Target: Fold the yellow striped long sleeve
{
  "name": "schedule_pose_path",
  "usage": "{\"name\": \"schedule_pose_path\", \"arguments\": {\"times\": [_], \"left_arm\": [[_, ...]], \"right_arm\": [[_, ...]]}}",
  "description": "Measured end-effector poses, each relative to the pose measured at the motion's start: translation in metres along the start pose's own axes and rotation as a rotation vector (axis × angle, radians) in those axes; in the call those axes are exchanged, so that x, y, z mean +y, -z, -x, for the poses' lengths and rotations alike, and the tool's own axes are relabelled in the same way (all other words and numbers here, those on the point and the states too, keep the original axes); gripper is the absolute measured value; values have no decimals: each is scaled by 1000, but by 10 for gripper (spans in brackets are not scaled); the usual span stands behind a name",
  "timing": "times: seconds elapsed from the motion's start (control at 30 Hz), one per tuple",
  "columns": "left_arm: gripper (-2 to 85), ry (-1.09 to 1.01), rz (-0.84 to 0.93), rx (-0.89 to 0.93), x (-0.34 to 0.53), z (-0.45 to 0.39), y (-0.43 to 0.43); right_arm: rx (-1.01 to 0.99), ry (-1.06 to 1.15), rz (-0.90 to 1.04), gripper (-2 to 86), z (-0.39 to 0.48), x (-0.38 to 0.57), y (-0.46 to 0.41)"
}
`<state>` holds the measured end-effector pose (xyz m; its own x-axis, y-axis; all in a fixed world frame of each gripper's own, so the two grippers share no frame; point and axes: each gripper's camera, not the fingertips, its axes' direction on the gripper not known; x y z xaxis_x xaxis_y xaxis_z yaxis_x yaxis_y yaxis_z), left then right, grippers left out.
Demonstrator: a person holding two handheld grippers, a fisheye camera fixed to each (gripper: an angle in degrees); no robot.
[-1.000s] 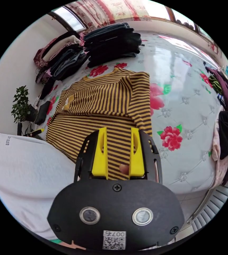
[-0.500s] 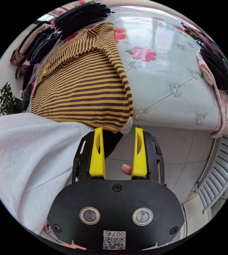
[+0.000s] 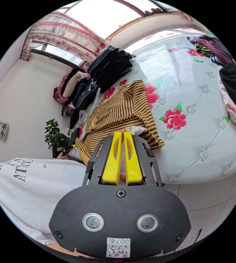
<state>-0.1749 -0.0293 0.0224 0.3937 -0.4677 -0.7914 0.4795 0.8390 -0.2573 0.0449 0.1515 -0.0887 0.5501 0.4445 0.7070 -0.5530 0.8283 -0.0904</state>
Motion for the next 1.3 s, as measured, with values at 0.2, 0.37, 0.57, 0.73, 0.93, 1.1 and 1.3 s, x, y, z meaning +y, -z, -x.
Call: {"name": "schedule_pose_path", "arguments": {"times": [0.2,0.37,0.57,0.73,0.93,1.1,1.3], "left_arm": [[137,51,120,59,4,6,-25],[136,27,77,-105,0,-1,-19],[54,6,183,-209,-20,2,-42],[14,7,216,-110,-10,12,-14],[1,-10,167,308,20,44,61],[1,1,21,695,-5,94,87],[29,389,-435,777,-90,143,62]], "right_arm": [[88,-39,186,17,-11,-13,-49],[146,-20,223,18,-14,-7,-53],[254,-9,205,12,-19,-18,-42],[321,34,328,2,-26,-8,-51],[97,44,203,-1,-40,8,19],[-243,-100,64,0,-80,-21,63],[-390,-195,-224,15,-104,-116,71]]}}
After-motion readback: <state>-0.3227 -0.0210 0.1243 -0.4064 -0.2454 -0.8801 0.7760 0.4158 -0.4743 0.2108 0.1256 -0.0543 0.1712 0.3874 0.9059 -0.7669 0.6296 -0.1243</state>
